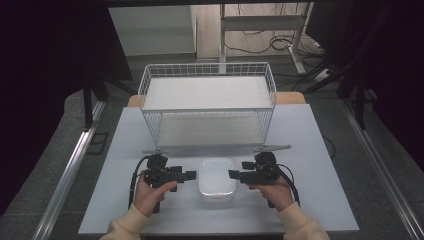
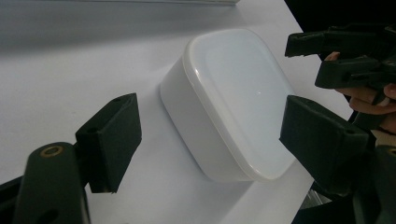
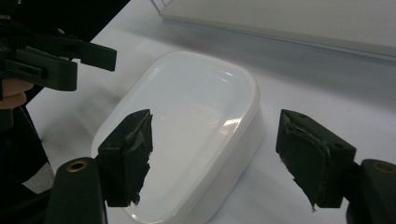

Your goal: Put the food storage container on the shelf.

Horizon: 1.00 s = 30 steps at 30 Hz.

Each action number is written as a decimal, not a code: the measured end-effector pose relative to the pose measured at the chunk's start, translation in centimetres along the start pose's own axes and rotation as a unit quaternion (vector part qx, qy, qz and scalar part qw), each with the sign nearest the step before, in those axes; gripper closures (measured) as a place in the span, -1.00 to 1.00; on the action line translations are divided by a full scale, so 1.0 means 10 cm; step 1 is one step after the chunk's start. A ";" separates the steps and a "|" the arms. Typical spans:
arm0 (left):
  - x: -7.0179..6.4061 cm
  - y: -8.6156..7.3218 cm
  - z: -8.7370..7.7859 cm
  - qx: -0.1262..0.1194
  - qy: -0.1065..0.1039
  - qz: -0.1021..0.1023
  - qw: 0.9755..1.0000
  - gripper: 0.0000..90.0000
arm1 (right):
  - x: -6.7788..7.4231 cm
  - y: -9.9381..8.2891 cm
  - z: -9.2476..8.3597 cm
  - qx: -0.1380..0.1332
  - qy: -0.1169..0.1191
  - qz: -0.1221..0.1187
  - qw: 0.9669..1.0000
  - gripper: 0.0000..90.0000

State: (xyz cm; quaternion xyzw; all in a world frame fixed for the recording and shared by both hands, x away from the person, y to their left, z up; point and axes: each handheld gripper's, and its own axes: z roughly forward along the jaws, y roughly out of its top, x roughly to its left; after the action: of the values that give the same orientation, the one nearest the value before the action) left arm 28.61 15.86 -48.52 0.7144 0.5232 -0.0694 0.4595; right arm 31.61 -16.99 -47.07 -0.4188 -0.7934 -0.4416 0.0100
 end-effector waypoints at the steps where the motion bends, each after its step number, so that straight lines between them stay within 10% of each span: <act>1: 0.00 0.00 0.01 0.000 0.000 0.000 1.000 -0.54 | 0.01 -0.01 0.00 0.001 0.000 0.000 1.000 -0.39; 30: 0.00 -0.01 0.36 0.047 -0.057 -0.028 0.997 -0.22 | 0.01 -0.14 0.23 0.041 0.015 0.062 0.997 -0.13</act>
State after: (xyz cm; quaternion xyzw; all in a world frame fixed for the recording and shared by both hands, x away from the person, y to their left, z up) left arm 29.96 13.26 -50.62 0.7150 0.5121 -0.1480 0.4523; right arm 31.40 -15.65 -49.34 -0.4596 -0.7832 -0.4136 0.0660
